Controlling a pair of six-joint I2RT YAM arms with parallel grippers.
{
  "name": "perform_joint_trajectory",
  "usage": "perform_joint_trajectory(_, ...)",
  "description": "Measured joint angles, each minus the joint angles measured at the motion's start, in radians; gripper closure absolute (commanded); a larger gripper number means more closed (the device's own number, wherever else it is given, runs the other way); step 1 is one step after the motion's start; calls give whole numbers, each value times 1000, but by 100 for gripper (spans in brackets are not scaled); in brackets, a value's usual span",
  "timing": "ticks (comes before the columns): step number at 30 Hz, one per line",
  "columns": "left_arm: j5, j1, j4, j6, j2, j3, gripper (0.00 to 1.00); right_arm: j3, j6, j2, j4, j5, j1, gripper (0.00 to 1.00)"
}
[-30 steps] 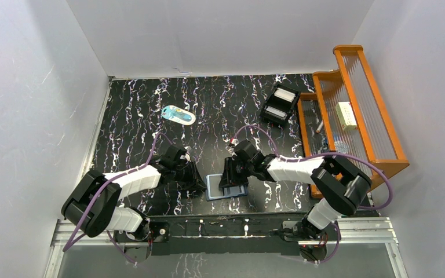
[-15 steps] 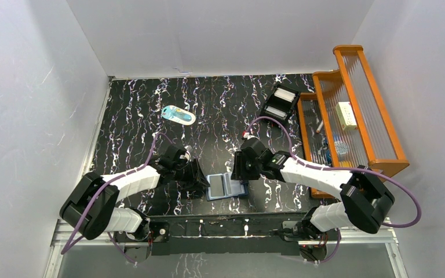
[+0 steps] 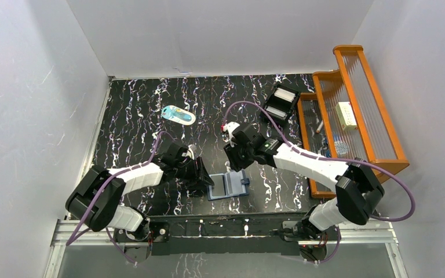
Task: Put the credit cards into the card holder
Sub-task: Close the card holder at the center of the board.
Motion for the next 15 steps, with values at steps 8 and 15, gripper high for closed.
perform_joint_trajectory(8, 3, 0, 10, -11, 32, 6, 71, 69, -277, 100, -141, -43, -1, 54)
perform_joint_trajectory(15, -8, -1, 10, -23, 22, 0, 70, 69, -476, 109, -241, -68, -1, 54)
